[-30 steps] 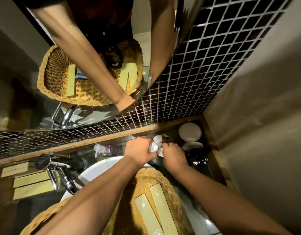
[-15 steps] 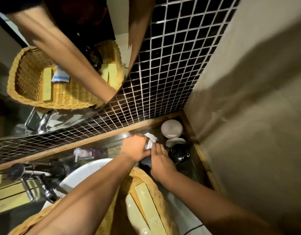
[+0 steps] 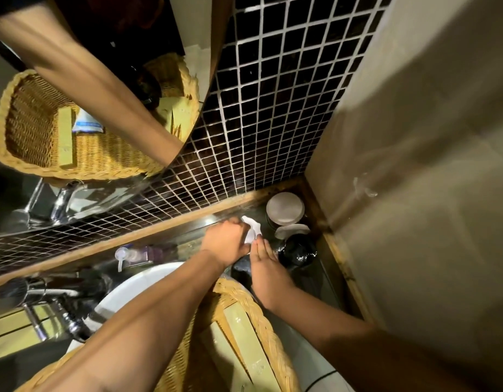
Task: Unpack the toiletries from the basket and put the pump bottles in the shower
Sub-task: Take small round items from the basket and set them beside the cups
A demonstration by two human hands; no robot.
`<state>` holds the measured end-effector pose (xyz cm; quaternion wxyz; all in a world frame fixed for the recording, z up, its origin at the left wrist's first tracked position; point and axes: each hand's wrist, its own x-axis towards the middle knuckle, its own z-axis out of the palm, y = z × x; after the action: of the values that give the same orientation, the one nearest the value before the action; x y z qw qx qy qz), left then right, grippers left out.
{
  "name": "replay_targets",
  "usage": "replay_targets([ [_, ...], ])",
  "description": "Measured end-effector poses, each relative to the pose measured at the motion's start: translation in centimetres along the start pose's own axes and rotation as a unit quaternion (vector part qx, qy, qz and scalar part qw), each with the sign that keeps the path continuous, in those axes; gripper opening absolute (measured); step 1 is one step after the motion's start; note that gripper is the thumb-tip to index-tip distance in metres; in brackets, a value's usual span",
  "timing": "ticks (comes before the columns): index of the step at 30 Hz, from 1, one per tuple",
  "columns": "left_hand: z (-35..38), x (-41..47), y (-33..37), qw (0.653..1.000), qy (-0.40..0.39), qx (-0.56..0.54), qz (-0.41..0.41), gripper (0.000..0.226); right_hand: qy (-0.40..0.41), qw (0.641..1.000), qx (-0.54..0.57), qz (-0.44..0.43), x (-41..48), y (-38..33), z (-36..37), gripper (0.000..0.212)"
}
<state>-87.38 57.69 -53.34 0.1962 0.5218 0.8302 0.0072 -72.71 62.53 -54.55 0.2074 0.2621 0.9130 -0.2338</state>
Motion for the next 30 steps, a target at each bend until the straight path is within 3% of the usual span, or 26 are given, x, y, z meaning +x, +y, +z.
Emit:
replay_targets([
  [6,0.2,0.0,-0.6,0.993,-0.001,-0.117,0.003,0.041,0.02,0.999,-0.001,-0.027,0.0,0.2,0.5,0.082],
  [11,0.5,-0.3,-0.7,0.989,0.022,-0.148,0.006,0.037,0.028,0.999,0.001,-0.041,-0.1,0.6,0.7,0.084],
  [24,-0.6,-1.2,-0.7,0.995,-0.096,-0.007,0.019,0.072,0.001,0.997,-0.063,-0.042,-0.1,0.5,-0.5,0.086],
  [30,-2.8,-3.6,-0.7,0.998,-0.06,0.018,-0.004,0.061,0.003,0.991,-0.118,-0.062,-0.5,-0.6,-3.1,0.086],
])
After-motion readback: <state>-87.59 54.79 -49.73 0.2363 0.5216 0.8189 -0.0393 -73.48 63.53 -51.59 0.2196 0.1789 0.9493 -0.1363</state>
